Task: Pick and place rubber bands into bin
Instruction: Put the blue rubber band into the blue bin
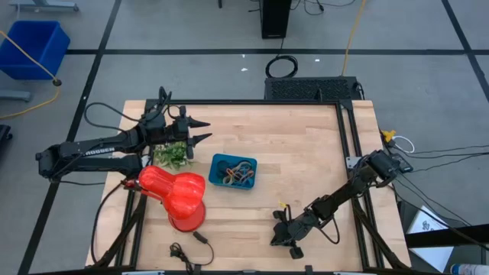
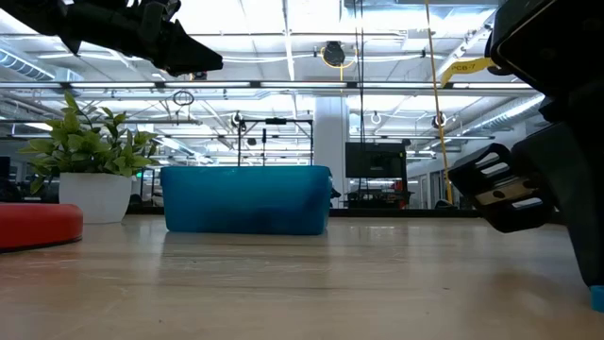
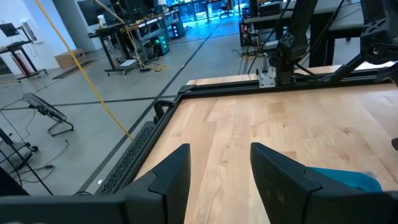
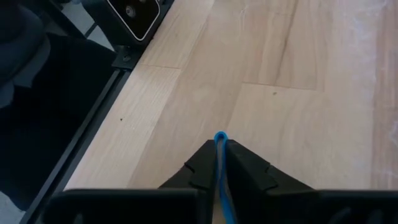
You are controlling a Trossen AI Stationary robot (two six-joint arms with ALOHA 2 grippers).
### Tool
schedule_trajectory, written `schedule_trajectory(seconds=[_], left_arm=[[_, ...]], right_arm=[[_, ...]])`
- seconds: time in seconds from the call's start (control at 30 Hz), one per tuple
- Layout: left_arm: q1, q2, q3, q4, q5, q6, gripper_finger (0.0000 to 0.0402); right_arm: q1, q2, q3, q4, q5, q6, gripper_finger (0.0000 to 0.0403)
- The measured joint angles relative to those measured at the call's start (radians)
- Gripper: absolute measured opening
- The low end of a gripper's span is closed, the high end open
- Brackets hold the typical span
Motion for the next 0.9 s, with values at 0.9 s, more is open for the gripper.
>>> schedule_trajectory(seconds=[0.9], left_arm=[[0.000,0.000,0.000,0.000,0.000,-0.015,0.0175]], right_arm=[[-0.090,-0.381,-0.004,-0.201,0.359,-0.404,0.0000]])
